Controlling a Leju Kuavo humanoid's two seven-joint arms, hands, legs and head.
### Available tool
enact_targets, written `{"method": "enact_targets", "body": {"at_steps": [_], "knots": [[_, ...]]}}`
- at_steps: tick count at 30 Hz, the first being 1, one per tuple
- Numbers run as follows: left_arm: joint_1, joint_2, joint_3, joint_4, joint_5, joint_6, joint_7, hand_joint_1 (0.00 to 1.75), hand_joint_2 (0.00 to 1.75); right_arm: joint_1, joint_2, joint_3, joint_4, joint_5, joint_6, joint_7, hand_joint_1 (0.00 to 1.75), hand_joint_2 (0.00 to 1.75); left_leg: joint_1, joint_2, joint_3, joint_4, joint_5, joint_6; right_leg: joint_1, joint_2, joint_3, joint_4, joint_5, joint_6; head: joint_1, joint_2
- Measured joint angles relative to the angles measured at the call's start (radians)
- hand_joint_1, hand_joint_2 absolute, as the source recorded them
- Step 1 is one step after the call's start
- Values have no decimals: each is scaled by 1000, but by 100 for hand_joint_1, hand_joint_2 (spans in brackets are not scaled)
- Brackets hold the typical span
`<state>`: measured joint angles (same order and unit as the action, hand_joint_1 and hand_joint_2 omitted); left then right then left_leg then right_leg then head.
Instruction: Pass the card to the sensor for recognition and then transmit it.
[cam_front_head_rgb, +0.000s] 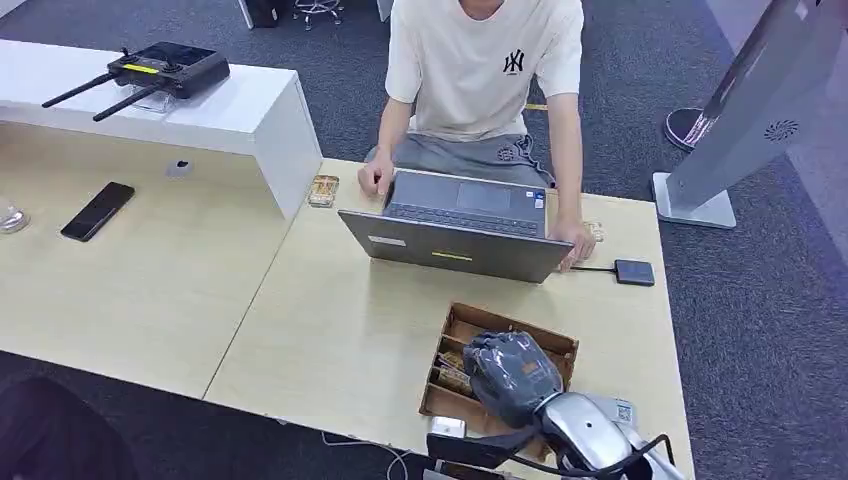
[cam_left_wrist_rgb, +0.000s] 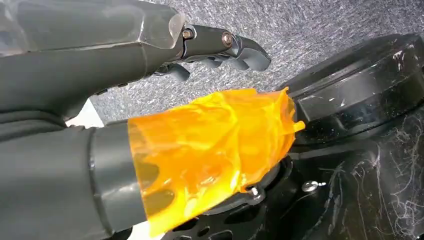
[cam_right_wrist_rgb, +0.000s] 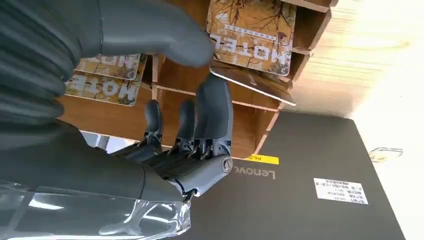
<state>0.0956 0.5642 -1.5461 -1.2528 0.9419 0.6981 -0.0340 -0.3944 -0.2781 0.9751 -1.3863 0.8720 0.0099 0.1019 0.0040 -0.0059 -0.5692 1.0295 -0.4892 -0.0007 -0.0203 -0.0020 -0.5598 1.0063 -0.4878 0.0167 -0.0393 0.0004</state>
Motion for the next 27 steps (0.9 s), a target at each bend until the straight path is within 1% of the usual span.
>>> {"method": "enact_targets", "body": {"at_steps": [2,4,7,11,13,14,18,19,21,22,27], "knots": [[0,0,0,0,0,0,2,0,0,0,3,0,0,0,0,0,89,175,0,0,0,0,0,0,0,0,0,0,0,0,0,0],[0,0,0,0,0,0,2,0,0,0,6,0,2,-1,1,0,91,175,0,0,0,0,0,0,0,0,0,0,0,0,0,0],[0,0,0,0,-1,0,3,0,0,0,9,0,4,-3,0,0,84,175,0,0,0,0,0,0,0,0,0,0,0,0,0,0],[0,0,0,0,3,0,3,0,0,0,11,0,4,-3,1,0,82,175,0,0,0,0,0,0,0,0,0,0,0,0,0,0],[0,-1,0,0,3,0,2,0,0,0,11,0,4,-6,1,-1,77,175,0,0,0,0,0,0,0,0,0,0,0,0,0,0],[0,-1,0,0,3,0,2,0,0,0,11,0,4,-6,1,-2,86,175,0,0,0,0,0,0,0,0,0,0,0,0,0,0],[0,-2,0,0,5,0,2,0,0,0,13,0,4,-9,1,-2,84,175,0,0,0,0,0,0,0,0,0,0,0,0,0,0],[0,-2,0,0,5,0,2,0,0,0,13,0,4,-10,1,-2,80,175,0,0,0,0,0,0,0,0,0,0,0,0,0,0],[0,-3,0,0,4,0,2,0,0,0,16,0,4,-10,1,-2,80,175,0,0,0,0,0,0,0,0,0,0,0,0,0,0],[0,-3,0,0,3,0,2,0,0,0,16,0,5,-11,1,-2,77,175,0,0,0,0,0,0,0,0,0,0,0,0,0,0],[0,-3,0,0,-23,0,11,0,0,0,22,0,6,-12,1,-3,80,175,0,0,0,0,0,0,0,0,0,0,0,0,0,0]]}}
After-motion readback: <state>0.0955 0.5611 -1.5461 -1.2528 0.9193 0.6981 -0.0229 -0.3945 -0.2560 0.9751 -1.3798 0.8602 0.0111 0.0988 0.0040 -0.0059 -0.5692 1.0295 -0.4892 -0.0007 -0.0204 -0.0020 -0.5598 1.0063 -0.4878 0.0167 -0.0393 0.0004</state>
